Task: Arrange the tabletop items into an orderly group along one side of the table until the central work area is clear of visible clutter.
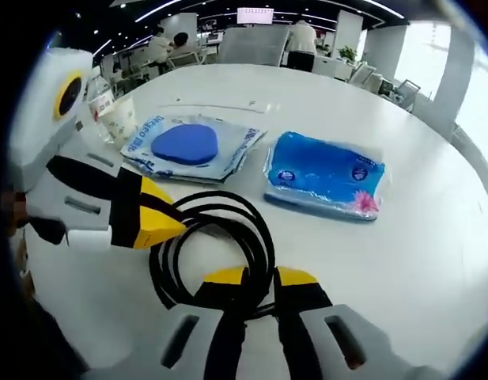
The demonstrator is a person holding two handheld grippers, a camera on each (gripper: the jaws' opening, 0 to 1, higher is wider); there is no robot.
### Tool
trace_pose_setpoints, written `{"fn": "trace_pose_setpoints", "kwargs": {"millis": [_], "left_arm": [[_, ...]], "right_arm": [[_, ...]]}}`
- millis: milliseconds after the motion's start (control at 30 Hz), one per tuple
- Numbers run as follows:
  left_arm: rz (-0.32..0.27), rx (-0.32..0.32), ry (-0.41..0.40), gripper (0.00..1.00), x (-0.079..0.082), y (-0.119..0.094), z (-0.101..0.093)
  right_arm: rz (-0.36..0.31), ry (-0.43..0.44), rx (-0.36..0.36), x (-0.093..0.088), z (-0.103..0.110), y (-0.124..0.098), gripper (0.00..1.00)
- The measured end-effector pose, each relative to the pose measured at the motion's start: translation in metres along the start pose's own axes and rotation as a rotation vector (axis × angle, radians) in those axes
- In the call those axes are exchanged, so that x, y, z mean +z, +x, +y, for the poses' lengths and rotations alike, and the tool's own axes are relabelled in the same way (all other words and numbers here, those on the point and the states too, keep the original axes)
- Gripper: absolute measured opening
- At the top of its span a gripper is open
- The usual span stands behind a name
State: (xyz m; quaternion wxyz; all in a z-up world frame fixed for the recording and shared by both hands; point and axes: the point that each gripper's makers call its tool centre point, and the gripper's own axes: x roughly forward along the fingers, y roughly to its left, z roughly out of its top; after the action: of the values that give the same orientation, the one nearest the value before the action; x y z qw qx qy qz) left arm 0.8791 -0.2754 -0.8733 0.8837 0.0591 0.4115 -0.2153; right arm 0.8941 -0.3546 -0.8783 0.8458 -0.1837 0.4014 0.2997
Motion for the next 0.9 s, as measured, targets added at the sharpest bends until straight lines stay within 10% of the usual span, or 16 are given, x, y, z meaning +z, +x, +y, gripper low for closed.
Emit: {"fn": "trace_pose_setpoints", "kwargs": {"millis": [433, 900], "left_arm": [[-0.052, 0.018, 0.042, 0.12, 0.006, -0.012, 0.001], [-0.228, 0.098, -0.065, 0.32, 0.006, -0.074, 0.014]], "right_arm": [[-0.112, -0.054, 0.016, 0.02, 0.001, -0.011, 0.19], [-0.261, -0.06, 0.115, 0.039, 0.019, -0.049, 0.46]]}}
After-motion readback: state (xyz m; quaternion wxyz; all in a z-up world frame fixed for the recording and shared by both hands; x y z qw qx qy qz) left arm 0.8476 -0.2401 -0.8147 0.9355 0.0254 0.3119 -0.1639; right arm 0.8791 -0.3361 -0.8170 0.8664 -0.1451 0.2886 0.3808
